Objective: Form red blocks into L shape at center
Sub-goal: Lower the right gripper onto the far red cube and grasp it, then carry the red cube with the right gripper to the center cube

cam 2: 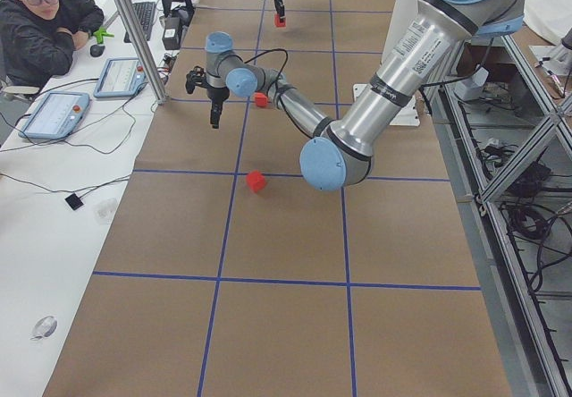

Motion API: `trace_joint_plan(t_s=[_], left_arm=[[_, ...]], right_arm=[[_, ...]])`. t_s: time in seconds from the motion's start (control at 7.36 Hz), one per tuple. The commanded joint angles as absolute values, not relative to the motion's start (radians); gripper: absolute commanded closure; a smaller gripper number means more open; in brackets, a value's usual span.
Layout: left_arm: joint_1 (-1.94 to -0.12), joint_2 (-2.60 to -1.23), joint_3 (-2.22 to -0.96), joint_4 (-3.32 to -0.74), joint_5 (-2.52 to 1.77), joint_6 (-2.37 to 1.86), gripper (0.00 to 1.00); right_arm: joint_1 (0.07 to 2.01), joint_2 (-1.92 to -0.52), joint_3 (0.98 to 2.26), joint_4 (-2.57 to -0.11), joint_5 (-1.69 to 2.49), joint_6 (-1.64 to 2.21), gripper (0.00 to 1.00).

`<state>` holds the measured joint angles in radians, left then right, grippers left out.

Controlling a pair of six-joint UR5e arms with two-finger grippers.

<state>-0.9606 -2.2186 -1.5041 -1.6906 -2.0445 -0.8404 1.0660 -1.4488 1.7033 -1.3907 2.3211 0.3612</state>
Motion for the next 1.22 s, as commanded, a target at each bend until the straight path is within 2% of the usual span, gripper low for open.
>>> trace_joint_plan(t_s=[0.0, 0.14, 0.54, 0.81, 1.09], left_arm=[[-1.035, -2.140, -1.506, -1.687, -2.083, -0.670, 0.00], [-1.093, -2.076, -1.508, -1.700, -2.132, -0.520, 0.00], [-1.154, -1.994, -1.503, -1.721, -2.137, -0.426, 0.00], [-1.152, -1.987, -1.500, -1.721, -2.137, -0.436, 0.00], [-1.154, -1.985, -1.496, -1.721, -2.137, -0.436, 0.00]], right_arm=[[1.051, -1.182, 1.783, -1.725, 2.333, 0.399, 1.00], [1.004, -1.046, 1.790, -1.865, 2.318, 0.440, 1.00], [0.719, -0.832, 1.766, -1.885, 2.168, 0.829, 1.00], [0.583, -0.758, 1.680, -1.843, 2.051, 0.941, 1.00], [0.534, -0.744, 1.620, -1.769, 2.037, 1.003, 1.00]])
